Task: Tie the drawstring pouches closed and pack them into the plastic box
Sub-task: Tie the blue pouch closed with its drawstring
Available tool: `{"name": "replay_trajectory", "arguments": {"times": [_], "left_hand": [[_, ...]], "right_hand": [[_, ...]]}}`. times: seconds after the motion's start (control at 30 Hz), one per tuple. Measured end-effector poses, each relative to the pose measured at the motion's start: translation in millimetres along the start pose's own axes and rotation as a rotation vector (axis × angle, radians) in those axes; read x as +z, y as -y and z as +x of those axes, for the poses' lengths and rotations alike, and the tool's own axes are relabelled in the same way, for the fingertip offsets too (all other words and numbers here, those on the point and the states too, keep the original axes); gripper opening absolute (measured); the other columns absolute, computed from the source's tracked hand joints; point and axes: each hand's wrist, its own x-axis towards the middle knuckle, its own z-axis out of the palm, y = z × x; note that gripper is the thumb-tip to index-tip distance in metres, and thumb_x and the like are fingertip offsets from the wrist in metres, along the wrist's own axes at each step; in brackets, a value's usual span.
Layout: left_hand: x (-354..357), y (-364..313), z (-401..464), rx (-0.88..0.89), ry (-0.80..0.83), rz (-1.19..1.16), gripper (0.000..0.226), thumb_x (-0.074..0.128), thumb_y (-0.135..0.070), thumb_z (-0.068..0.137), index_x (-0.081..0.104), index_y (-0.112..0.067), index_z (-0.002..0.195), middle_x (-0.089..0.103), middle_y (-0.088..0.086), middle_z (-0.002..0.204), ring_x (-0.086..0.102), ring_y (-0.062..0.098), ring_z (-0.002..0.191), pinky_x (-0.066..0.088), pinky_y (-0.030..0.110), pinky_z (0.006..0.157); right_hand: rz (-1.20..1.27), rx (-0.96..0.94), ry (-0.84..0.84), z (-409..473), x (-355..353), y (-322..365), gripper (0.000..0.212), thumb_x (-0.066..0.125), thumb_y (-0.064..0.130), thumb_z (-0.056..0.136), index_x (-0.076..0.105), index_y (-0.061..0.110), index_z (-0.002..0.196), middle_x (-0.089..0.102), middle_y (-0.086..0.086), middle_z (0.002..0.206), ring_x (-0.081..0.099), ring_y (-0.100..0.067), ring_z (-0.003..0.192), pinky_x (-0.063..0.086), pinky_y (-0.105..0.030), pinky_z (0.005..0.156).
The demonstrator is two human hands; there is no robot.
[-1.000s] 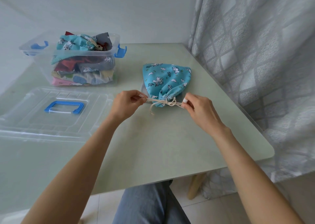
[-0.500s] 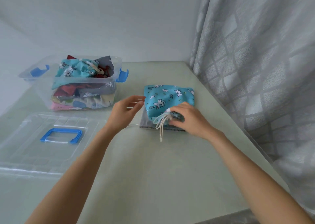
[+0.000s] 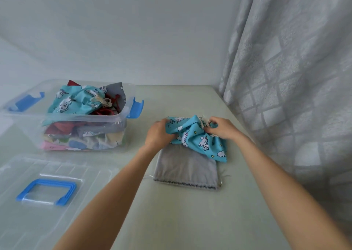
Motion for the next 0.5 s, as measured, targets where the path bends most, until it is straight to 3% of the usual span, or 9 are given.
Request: {"name": "replay_trajectory", "arguments": {"times": [0.1,0.23,0.4,0.5], "left_hand": [[1,-1,1,0.076,-0.095,-0.101,0.046,0.072,-0.018,0.077,0.058,-0.018,0.121,0.058,0.006,0.121,0.057,0.021,0.103,0.043,0.024,0.082],[-8,-20,-7,0.276,-0.162,-0.203,0.046,0.067,0.000,0.075,0.064,-0.018,0.118,0.061,0.000,0.119,0.056,0.014,0.091,0.042,0.015,0.076],[-57,-42,-35,0.381,-0.138,-0.472,0.043,0.071,-0.004,0.077,0.064,-0.028,0.112,0.059,-0.012,0.114,0.057,0.004,0.091,0.051,0.018,0.078],[-99,-40,-57,0.383,-0.080,-0.623,0.041,0.073,-0.010,0.078,0.063,-0.031,0.111,0.062,-0.011,0.120,0.061,0.009,0.098,0.053,0.022,0.081]], "right_hand": [[0.015,-0.012,-0.135,-5,-4,0,0.028,0.076,0.032,0.075,0.056,0.021,0.089,0.065,-0.001,0.101,0.058,-0.021,0.089,0.040,-0.028,0.070],[0.071,-0.004,-0.241,-19,-14,5,0.029,0.078,0.021,0.073,0.053,0.020,0.089,0.064,0.001,0.091,0.062,-0.024,0.087,0.047,-0.032,0.073],[0.119,-0.143,-0.302,-58,-63,38,0.046,0.073,0.019,0.079,0.056,0.016,0.122,0.061,-0.002,0.097,0.059,-0.021,0.089,0.043,-0.028,0.076],[0.109,-0.277,-0.283,-73,-86,66,0.033,0.070,0.016,0.081,0.065,0.014,0.113,0.068,-0.003,0.103,0.061,-0.020,0.095,0.044,-0.028,0.080]]}}
